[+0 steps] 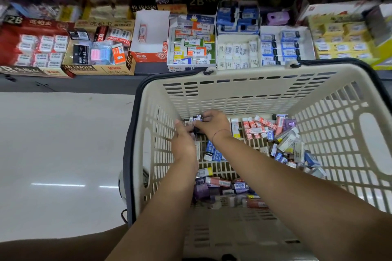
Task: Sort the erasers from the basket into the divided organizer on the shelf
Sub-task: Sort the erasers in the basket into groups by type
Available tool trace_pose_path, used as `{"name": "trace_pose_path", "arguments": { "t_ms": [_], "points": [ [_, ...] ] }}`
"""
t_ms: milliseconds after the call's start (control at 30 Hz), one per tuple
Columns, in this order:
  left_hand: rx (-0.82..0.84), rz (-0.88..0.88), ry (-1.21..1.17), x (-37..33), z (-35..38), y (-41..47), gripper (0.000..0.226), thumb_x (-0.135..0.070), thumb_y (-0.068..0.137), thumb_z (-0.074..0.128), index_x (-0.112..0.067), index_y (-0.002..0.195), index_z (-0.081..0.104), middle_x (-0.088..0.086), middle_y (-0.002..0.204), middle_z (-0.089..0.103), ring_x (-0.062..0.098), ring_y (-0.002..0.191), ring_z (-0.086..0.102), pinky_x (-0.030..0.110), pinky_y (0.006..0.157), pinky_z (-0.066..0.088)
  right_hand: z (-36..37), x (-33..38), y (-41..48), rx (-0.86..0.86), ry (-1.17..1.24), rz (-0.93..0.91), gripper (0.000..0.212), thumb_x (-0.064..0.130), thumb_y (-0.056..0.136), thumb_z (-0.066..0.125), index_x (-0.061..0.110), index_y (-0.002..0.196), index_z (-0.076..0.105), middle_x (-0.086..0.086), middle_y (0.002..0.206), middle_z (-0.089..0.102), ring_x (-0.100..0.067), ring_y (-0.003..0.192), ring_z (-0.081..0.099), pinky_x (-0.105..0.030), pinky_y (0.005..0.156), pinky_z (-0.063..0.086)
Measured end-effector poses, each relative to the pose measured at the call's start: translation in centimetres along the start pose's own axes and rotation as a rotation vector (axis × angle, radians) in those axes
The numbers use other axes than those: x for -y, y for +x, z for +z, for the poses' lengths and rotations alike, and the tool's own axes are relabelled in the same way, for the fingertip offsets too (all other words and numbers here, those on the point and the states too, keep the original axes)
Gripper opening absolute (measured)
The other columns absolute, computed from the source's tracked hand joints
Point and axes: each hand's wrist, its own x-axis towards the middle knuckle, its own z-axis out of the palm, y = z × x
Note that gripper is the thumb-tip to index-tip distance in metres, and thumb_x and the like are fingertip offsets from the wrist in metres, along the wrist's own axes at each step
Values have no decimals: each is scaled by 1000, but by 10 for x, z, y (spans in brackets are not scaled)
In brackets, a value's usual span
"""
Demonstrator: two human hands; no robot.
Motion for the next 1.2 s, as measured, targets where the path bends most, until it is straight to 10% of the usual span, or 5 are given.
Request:
{"name": "trace_pose_path", "arguments": {
  "t_ms": [367,767,1200],
  "points": [
    [104,-116,-284,-5,-2,-5,67,-55,99,24,-4,138,46,10,143,44,28,126,49,35,108,34,-3,-9,7,11,10,28,31,0,76,73,24,74,54,0,71,63,-28,89,66,-48,84,54],
    [152,-96,-138,-3,-1,3,62,-55,99,27,-9,132,52,1,114,56,21,115,58,39,114,28,-7,-2,4,15,-212,6,17,12,78,74,13,90,63,-7,96,69,-22,90,64,-31,81,52],
    [188,98,62,-16,-1,9,55,-51,99,31,-20,144,39,0,145,42,16,133,40,30,101,28,-15,-10,3,-43,-137,40,16,10,86,67,9,101,71,-7,104,71,-21,97,65,-27,88,50]
  ]
}}
